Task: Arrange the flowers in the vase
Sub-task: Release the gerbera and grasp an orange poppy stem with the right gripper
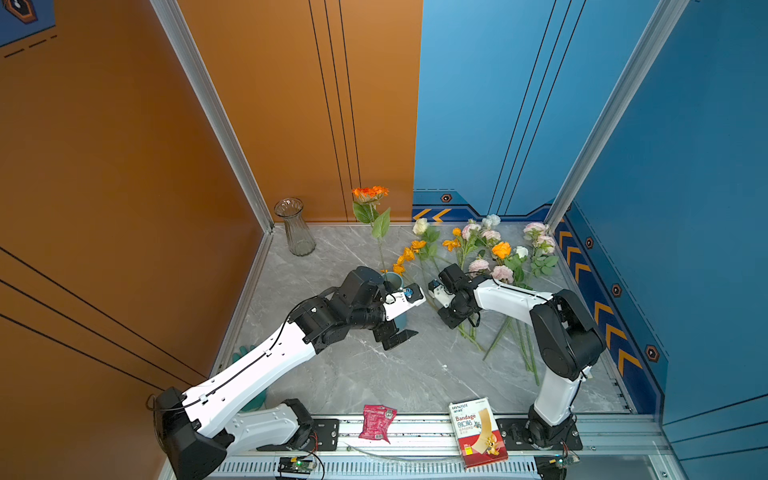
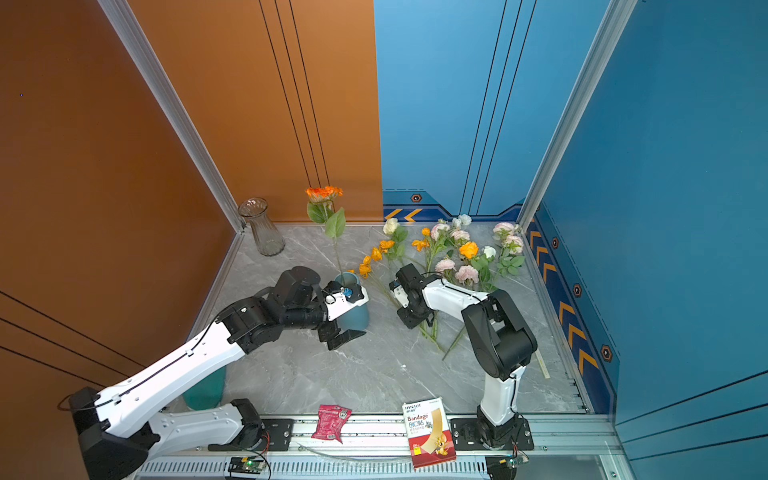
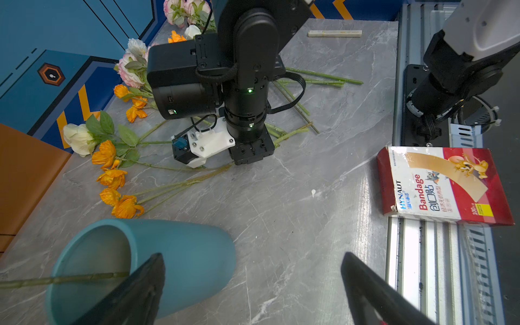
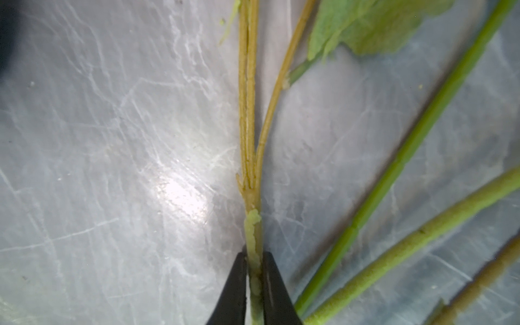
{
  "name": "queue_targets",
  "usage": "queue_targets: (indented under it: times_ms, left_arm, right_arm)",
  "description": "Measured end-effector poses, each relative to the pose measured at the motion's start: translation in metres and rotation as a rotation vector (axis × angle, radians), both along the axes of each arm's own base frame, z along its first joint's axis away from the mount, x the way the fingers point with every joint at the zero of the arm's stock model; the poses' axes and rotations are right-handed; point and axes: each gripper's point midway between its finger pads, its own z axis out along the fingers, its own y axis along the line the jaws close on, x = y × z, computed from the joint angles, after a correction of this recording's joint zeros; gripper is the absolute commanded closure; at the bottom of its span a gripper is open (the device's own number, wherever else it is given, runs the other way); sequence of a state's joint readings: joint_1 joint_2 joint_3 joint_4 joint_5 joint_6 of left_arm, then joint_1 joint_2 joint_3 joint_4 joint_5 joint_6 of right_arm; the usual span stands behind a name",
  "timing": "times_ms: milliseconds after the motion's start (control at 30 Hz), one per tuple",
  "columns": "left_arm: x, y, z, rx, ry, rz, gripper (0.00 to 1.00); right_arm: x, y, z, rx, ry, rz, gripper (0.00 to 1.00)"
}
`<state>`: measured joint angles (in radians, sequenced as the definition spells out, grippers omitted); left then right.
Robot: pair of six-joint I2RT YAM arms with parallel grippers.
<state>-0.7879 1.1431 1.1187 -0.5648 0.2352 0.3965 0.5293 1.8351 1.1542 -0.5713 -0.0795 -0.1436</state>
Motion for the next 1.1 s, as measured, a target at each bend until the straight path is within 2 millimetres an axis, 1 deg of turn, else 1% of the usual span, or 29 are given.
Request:
queue_targets:
  times_ms: [100, 267, 333, 600, 700, 833, 933, 1033, 1100]
  left_arm:
    - [-0.001, 0.001, 0.003, -0.006, -0.007, 0.0, 0.02]
    - [-0.001, 0.001, 0.008, -0.017, -0.021, 0.003, 0.02]
    - [0.0, 0.001, 0.009, -0.021, -0.028, 0.006, 0.02]
    - [-0.001, 0.007, 0.021, -0.049, -0.069, 0.021, 0.02]
    - [-0.002, 0.01, 0.025, -0.061, -0.084, 0.026, 0.02]
    - [-0.001, 0.013, 0.029, -0.073, -0.099, 0.036, 0.02]
    - [0.0, 0.016, 0.032, -0.089, -0.115, 0.045, 0.02]
    - [0.003, 0.022, 0.038, -0.115, -0.139, 0.065, 0.02]
    - [0.004, 0.027, 0.043, -0.132, -0.157, 0.079, 0.02]
  right_arm:
    - [0.0, 0.001, 0.001, 0.0, 0.001, 0.017, 1.0]
    - [-0.001, 0.004, 0.005, 0.009, 0.0, 0.031, 1.0]
    - [0.0, 0.007, 0.012, 0.02, -0.017, 0.037, 1.0]
    - [0.009, 0.023, 0.066, 0.124, -0.124, 0.055, 1.0]
    - [0.012, 0.025, 0.08, 0.152, -0.148, 0.046, 1.0]
    - [0.016, 0.021, 0.092, 0.186, -0.165, -0.003, 1.0]
    - [0.022, 0.016, 0.106, 0.22, -0.196, -0.059, 1.0]
    - [0.03, 0.016, 0.129, 0.284, -0.265, -0.112, 1.0]
    - [0.035, 0.016, 0.147, 0.334, -0.324, -0.14, 1.0]
